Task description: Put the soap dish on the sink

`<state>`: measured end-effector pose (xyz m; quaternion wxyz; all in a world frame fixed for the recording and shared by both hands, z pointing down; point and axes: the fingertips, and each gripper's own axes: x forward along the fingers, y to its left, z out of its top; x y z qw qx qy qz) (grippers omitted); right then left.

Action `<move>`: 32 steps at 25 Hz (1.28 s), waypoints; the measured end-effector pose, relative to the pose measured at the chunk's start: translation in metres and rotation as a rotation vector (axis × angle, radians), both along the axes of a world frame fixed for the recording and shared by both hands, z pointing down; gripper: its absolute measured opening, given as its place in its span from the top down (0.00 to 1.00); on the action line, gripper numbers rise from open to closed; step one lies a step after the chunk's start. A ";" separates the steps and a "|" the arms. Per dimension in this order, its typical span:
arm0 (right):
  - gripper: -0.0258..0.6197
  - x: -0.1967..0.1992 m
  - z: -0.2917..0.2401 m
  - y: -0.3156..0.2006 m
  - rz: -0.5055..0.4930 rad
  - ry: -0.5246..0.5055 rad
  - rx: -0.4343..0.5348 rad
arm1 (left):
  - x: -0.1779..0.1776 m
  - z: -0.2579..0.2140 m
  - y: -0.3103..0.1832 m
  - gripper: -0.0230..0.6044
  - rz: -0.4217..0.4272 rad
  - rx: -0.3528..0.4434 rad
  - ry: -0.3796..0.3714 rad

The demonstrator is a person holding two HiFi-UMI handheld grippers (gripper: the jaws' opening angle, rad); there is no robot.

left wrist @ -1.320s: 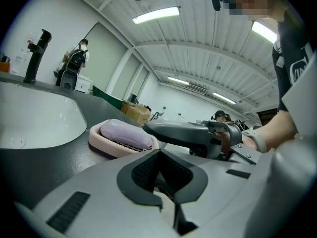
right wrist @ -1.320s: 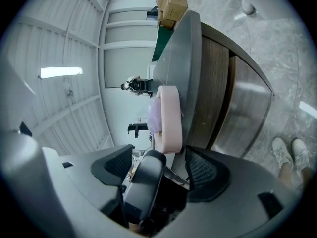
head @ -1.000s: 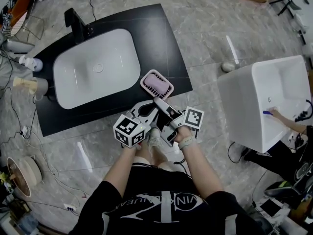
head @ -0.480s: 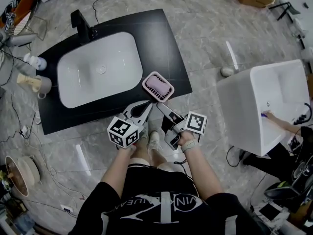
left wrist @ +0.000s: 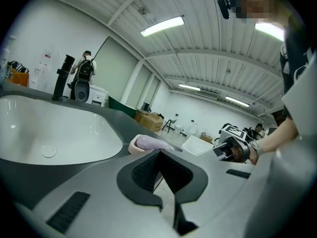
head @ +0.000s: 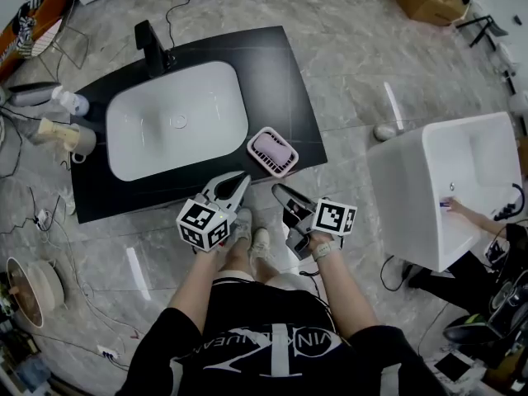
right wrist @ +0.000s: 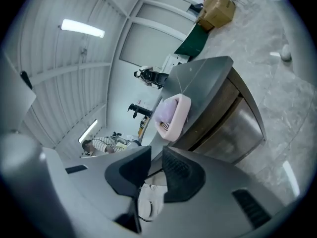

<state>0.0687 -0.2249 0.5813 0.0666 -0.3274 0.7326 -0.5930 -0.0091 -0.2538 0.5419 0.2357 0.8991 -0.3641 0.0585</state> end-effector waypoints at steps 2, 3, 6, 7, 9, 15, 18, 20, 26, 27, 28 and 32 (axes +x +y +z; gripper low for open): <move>0.86 0.000 -0.003 0.000 -0.020 0.039 0.036 | -0.006 -0.002 0.000 0.94 -0.011 0.006 -0.003; 0.87 0.001 -0.005 0.000 -0.027 0.060 0.054 | -0.009 -0.004 0.000 0.94 -0.017 0.008 -0.005; 0.89 0.006 -0.010 -0.002 -0.039 0.140 0.125 | -0.018 -0.007 -0.001 0.94 -0.032 0.017 -0.014; 0.90 0.007 -0.013 -0.003 -0.042 0.166 0.152 | -0.021 -0.009 -0.001 0.94 -0.038 0.020 -0.016; 0.90 0.009 -0.021 -0.006 -0.047 0.218 0.206 | -0.028 -0.013 -0.002 0.94 -0.053 0.030 -0.017; 0.90 0.014 -0.041 -0.016 -0.037 0.320 0.315 | -0.045 -0.030 -0.007 0.94 -0.097 0.069 -0.018; 0.90 0.014 -0.053 -0.022 -0.033 0.376 0.381 | -0.054 -0.040 -0.009 0.94 -0.113 0.096 -0.024; 0.90 0.014 -0.061 -0.024 -0.036 0.415 0.423 | -0.059 -0.047 -0.011 0.94 -0.121 0.115 -0.030; 0.90 0.010 -0.084 -0.030 -0.048 0.492 0.522 | -0.072 -0.067 -0.014 0.94 -0.151 0.161 -0.037; 0.90 0.009 -0.087 -0.031 -0.050 0.502 0.536 | -0.074 -0.070 -0.015 0.94 -0.155 0.168 -0.038; 0.90 0.008 -0.091 -0.033 -0.053 0.512 0.550 | -0.076 -0.072 -0.016 0.94 -0.159 0.174 -0.039; 0.90 0.008 -0.103 -0.036 -0.050 0.536 0.587 | -0.083 -0.083 -0.017 0.94 -0.176 0.201 -0.052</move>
